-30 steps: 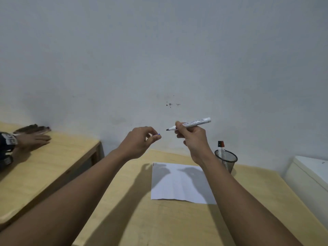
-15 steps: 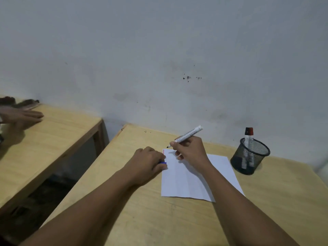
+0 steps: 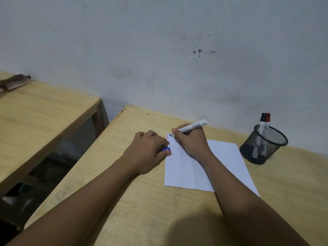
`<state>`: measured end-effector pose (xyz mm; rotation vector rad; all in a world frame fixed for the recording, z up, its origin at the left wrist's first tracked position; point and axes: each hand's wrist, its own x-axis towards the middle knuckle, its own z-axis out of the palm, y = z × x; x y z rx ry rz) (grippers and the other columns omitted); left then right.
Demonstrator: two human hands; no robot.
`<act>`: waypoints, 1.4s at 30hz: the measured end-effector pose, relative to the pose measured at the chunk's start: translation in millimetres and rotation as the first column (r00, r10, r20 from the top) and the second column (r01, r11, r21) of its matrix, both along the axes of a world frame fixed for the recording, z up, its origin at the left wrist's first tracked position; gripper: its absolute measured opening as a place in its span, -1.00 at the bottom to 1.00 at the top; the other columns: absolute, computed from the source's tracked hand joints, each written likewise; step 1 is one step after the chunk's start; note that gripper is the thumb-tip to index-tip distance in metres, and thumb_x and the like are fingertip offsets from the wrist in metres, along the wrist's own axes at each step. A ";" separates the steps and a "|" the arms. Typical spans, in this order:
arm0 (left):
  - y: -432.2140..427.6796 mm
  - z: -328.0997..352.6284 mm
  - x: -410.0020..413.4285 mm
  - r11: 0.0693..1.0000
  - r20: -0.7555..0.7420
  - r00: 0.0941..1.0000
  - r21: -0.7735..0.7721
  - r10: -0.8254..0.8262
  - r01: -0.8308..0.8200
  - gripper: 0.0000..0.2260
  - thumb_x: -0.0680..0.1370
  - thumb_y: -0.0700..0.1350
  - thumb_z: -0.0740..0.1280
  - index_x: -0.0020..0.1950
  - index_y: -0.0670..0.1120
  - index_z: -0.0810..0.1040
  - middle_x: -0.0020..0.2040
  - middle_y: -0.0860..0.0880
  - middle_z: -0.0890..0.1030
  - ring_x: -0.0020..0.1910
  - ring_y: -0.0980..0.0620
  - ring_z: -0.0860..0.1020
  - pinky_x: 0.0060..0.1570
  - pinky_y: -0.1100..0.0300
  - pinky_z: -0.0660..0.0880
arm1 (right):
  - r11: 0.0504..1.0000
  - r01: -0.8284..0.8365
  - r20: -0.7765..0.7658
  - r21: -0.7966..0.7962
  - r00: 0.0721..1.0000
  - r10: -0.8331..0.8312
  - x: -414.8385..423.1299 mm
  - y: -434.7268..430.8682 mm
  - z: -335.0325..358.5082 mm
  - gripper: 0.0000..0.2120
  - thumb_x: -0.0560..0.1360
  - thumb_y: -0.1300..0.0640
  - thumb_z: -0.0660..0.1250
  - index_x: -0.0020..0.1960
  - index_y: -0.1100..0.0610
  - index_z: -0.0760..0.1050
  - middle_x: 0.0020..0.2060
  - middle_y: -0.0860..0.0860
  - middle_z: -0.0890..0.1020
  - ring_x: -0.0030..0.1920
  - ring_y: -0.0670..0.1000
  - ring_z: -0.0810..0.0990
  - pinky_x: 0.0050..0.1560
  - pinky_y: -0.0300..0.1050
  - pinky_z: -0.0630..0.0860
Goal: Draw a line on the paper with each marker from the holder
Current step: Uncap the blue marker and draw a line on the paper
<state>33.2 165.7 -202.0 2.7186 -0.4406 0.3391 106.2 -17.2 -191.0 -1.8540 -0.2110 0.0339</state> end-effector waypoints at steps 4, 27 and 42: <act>-0.7 1.4 -0.5 1.000 -0.019 1.000 -0.001 0.014 -0.014 -0.67 0.60 0.22 0.20 0.23 0.10 0.58 0.15 0.14 0.64 0.27 0.09 0.42 0.39 -0.14 0.24 | 1.000 -0.016 0.007 0.010 1.000 0.016 -1.8 1.4 2.3 -0.75 0.53 0.15 0.47 -0.28 0.25 0.60 -0.43 0.03 0.60 -0.41 -0.02 0.52 -0.29 -0.10 0.47; -0.4 2.3 -1.7 0.997 -0.034 0.999 -0.066 0.031 -0.033 -0.64 0.57 0.22 0.26 0.27 0.09 0.60 0.15 0.08 0.65 0.30 0.10 0.42 0.43 -0.19 0.25 | 0.991 -0.028 0.028 -0.132 0.999 0.032 1.2 1.1 2.1 -0.78 0.54 0.04 0.48 -0.21 0.14 0.62 -0.37 -0.03 0.63 -0.38 -0.11 0.58 -0.33 -0.29 0.48; -1.9 6.3 -2.9 0.999 -0.037 0.999 -0.040 0.034 -0.035 -0.64 0.58 0.21 0.25 0.25 0.07 0.61 0.16 0.07 0.65 0.28 0.08 0.44 0.41 -0.18 0.26 | 0.995 -0.096 -0.059 -0.035 0.994 0.094 7.1 -4.3 -3.1 -0.83 0.41 0.01 0.56 -0.20 0.10 0.68 -0.26 0.11 0.70 -0.22 0.12 0.67 -0.10 0.09 0.65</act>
